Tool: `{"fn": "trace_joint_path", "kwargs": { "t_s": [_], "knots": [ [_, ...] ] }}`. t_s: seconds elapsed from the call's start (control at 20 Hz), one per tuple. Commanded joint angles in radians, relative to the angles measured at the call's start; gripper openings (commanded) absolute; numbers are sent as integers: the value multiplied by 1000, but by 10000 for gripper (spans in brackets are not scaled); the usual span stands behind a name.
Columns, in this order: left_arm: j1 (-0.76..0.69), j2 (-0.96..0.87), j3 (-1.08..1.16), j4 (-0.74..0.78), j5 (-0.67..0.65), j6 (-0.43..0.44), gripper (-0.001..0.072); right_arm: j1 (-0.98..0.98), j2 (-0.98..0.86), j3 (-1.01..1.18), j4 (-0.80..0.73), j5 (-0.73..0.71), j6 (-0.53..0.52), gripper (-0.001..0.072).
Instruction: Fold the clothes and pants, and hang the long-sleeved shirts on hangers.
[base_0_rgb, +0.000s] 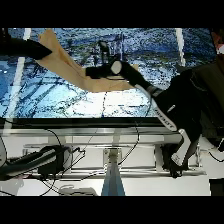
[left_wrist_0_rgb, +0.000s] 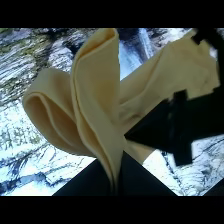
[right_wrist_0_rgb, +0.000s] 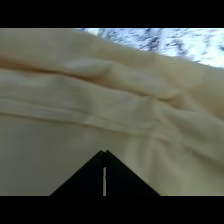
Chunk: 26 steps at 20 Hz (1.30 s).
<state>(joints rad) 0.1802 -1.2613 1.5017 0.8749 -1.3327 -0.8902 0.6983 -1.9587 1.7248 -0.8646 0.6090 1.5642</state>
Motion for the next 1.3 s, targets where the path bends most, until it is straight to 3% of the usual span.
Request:
{"fn": "trace_joint_path", "kwargs": {
  "t_s": [0.0,0.15,0.25,0.55,0.65,0.8,0.85,0.9,0.95,1.0,1.05,1.15,1.25],
  "knots": [
    [0,-8,-1,-87,-3,0,15,135,-116,169,1,-40,124,14],
    [-3,-61,-1,-138,0,0,15,143,-128,200,-32,-44,124,14],
    [-24,-108,-1,-164,-1,-2,15,95,-117,200,-122,31,119,14],
    [-241,-290,-1,-255,35,-38,14,-253,-33,200,-528,602,111,13],
    [-357,-359,-1,-342,120,-38,14,-397,-6,200,-546,745,50,13],
    [-531,-442,-1,-426,369,-37,15,-564,23,200,-539,875,-24,13],
    [-582,-464,-1,-423,457,-37,53,-608,24,200,-524,912,-44,12],
    [-613,-481,-1,-413,512,-37,342,-642,23,198,-493,946,-82,12],
    [-633,-493,-1,-402,541,-39,715,-673,24,187,-442,957,-149,12],
    [-640,-498,-1,-391,544,-36,712,-699,23,175,-378,969,-200,15],
    [-640,-497,0,-364,538,-37,711,-724,23,160,-308,964,-229,71],
    [-613,-490,0,-315,518,-37,711,-759,23,114,-218,912,-231,456],
    [-571,-480,0,-306,474,-37,710,-767,23,43,-148,838,-230,522]
  ]
}}
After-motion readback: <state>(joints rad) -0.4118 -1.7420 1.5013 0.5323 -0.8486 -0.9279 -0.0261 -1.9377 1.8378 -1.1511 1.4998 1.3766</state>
